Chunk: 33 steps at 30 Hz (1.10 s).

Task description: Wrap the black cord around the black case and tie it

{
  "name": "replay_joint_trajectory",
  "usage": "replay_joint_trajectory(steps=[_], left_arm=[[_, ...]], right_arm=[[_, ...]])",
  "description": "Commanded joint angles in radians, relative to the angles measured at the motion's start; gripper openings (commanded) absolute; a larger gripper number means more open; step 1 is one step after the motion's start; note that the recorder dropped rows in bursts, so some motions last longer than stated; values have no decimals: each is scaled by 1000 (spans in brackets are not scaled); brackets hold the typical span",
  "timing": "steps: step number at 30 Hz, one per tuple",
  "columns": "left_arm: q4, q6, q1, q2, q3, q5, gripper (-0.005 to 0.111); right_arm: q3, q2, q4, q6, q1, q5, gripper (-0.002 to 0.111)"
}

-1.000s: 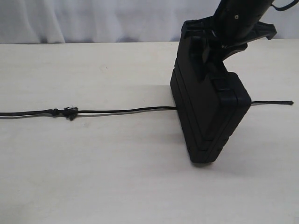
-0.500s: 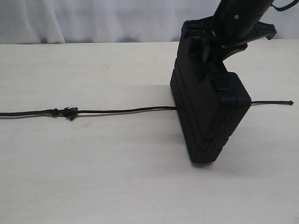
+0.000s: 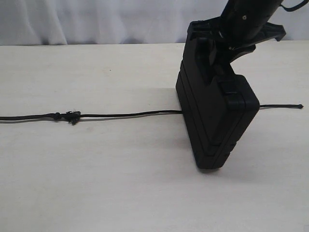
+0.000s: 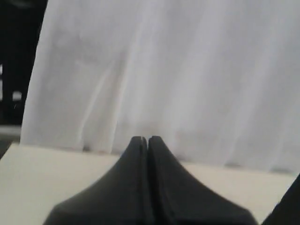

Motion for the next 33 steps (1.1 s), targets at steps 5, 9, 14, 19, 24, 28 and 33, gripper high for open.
replay_joint_trajectory(steps=[5,9,14,19,24,28,33], left_arm=[[-365,582,1,536,-181,314,0],[-490,827,1,764,-242,333,0],[-476,982,1,969,-304,325,20],[-436,858,1,1108,-403,362,59],[-241,743,1,1312,-622,636,61],[-277,1128,1,1411,-672,657,61],[-301,1557,1,1486,-631,589,61]], right_arm=[[0,8,-7,-3,-2,-29,4],[0,8,-7,-3,-2,-29,4],[0,8,-7,-3,-2,-29,4],[0,8,-7,-3,-2,-29,4],[0,8,-7,-3,-2,-29,4],[0,8,-7,-3,-2,-29,4],[0,8,-7,-3,-2,-29,4]])
